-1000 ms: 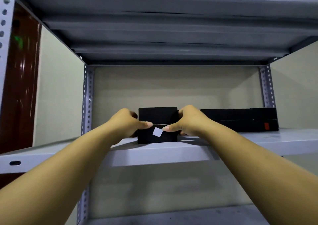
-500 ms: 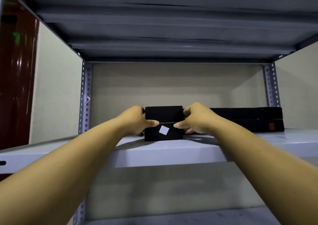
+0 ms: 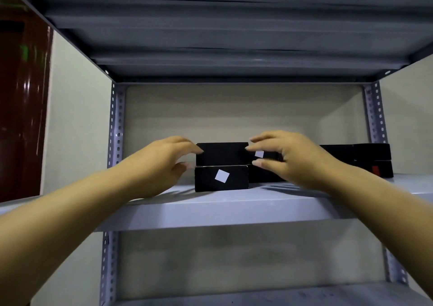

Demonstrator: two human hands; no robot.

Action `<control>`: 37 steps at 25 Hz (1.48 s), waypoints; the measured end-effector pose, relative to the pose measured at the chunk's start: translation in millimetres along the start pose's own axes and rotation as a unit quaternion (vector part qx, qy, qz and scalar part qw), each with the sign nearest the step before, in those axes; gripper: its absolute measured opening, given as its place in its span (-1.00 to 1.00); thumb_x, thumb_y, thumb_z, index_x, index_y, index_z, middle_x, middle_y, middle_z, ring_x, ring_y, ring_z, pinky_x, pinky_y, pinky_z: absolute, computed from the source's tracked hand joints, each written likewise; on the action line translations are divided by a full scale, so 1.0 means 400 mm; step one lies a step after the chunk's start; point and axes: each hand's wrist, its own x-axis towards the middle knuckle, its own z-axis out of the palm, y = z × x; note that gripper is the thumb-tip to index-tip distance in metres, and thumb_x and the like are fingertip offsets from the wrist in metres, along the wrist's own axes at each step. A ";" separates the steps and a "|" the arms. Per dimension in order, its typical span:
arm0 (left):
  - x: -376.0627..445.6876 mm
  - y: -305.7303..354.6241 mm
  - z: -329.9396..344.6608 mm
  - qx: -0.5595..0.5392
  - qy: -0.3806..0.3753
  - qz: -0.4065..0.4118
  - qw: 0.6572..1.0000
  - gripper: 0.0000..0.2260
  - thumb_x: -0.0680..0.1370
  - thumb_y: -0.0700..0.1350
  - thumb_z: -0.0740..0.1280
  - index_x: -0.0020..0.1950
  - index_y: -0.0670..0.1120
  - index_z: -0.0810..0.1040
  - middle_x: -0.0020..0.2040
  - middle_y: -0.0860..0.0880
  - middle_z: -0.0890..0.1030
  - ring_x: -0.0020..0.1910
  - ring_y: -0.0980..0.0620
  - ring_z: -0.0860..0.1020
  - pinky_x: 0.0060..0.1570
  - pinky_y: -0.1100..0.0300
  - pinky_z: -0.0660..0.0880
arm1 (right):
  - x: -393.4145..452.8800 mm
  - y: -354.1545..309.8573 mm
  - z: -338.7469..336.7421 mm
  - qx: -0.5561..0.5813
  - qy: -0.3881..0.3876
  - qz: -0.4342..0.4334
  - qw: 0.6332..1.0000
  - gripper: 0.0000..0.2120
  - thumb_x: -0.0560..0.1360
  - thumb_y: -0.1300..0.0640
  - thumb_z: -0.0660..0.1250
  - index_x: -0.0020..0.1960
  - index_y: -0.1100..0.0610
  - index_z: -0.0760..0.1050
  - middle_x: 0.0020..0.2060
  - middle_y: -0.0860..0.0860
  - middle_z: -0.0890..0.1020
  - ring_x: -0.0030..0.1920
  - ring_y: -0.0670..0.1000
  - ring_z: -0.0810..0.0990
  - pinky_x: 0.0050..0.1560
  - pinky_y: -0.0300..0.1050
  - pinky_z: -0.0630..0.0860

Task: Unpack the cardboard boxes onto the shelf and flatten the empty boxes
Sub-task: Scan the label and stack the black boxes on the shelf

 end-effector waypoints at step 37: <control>0.124 -0.044 0.084 0.306 -0.265 0.048 0.913 -0.53 0.63 -0.06 0.07 0.48 0.33 0.10 0.57 0.15 -0.09 0.48 -0.04 0.05 0.32 0.00 0.29 | 0.137 0.015 0.102 -0.315 -0.274 -0.035 0.908 -0.59 0.63 -0.02 0.10 0.47 -0.18 0.21 0.54 -0.09 0.10 0.46 0.09 0.10 0.34 0.08 0.29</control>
